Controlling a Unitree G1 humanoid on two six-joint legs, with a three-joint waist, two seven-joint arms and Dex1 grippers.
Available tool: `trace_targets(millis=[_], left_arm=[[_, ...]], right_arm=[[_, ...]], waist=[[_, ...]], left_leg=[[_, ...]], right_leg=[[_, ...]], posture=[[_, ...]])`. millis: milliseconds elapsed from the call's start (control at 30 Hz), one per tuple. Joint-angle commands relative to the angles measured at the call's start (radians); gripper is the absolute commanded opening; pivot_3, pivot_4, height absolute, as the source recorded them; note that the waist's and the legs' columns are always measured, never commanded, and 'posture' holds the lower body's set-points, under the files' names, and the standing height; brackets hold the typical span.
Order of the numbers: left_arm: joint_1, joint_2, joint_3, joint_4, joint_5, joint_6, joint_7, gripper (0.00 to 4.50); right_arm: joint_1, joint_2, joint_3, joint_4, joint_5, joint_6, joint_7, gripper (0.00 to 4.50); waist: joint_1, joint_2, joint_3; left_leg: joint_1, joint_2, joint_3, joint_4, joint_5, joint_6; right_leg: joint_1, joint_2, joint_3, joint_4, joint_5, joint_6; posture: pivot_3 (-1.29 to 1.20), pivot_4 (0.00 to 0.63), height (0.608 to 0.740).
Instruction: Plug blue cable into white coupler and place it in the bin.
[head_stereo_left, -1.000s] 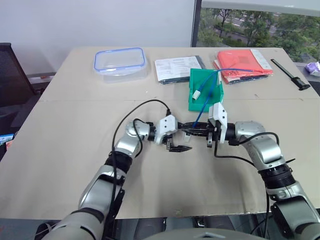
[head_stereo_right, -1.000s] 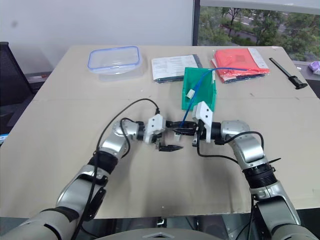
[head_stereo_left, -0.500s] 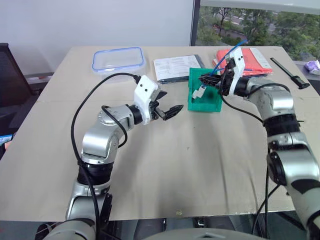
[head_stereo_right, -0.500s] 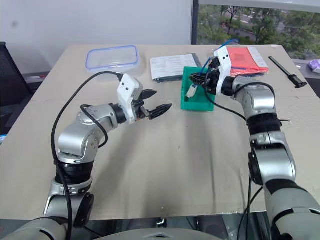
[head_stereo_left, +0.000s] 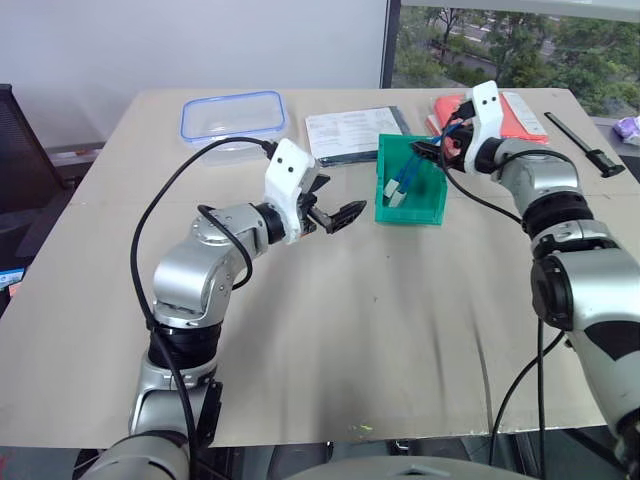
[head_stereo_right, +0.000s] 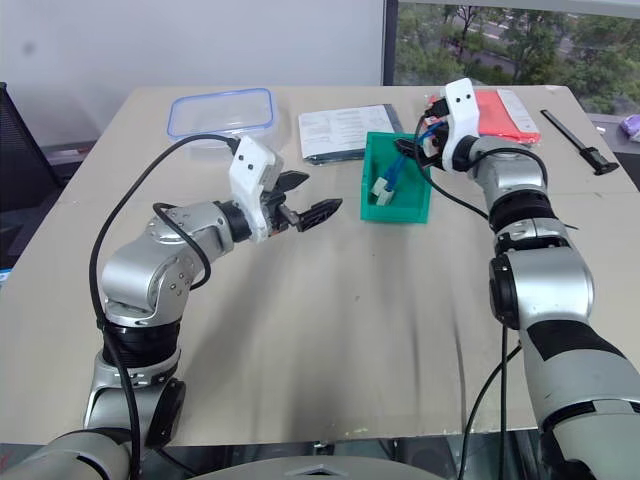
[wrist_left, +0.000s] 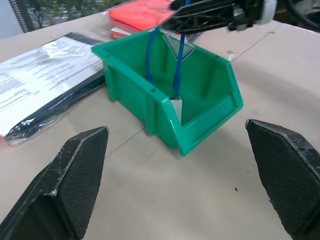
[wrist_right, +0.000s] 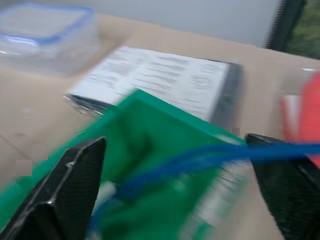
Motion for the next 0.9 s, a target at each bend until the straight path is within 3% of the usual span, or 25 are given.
trace_targets(millis=[33, 267, 467, 700, 900], left_arm=[[0.034, 0.022, 0.023, -0.063, -0.019, -0.007, 0.009, 4.50], [0.156, 0.034, 0.042, -0.098, -0.016, -0.042, 0.043, 4.50], [0.319, 0.042, 0.072, -0.172, -0.031, -0.132, 0.040, 4.50], [0.596, 0.033, 0.104, -0.264, -0.018, -0.294, 0.040, 4.50], [0.794, 0.034, 0.071, -0.239, 0.047, -0.475, 0.025, 4.50]], right_arm=[[0.125, -0.068, -0.016, -0.207, 0.005, 0.080, 0.029, 4.44], [0.505, -0.245, -0.117, -0.694, 0.106, 0.276, 0.103, 4.44], [0.745, -0.222, -0.245, -1.060, 0.334, 0.312, 0.176, 4.44], [1.056, -0.119, -0.246, -1.179, 0.357, 0.075, 0.249, 4.44], [1.213, -0.096, -0.195, -1.061, 0.255, -0.174, 0.331, 4.44]], waist=[[0.000, 0.000, 0.000], [-0.001, 0.001, 0.001], [-0.013, 0.001, 0.001], [0.011, -0.001, 0.000], [0.014, -0.001, -0.001]], left_leg=[[0.000, 0.000, 0.000, 0.000, 0.000, 0.000], [0.001, -0.002, 0.000, 0.001, -0.002, 0.004], [0.003, 0.000, 0.001, 0.001, -0.003, 0.004], [0.003, 0.001, -0.002, 0.001, -0.002, 0.004], [0.005, -0.001, 0.002, 0.003, -0.002, 0.005]], right_leg=[[0.000, -0.001, 0.000, 0.000, 0.000, 0.000], [0.001, -0.002, 0.000, 0.002, 0.000, 0.000], [0.000, 0.002, 0.003, 0.003, 0.000, 0.000], [0.003, 0.004, 0.001, 0.002, 0.000, 0.000], [0.003, 0.000, 0.003, 0.000, -0.001, -0.001]], posture=[[0.00, 0.150, 0.737], [0.00, 0.150, 0.737], [0.00, 0.150, 0.737], [0.00, 0.150, 0.737], [0.00, 0.150, 0.737]])
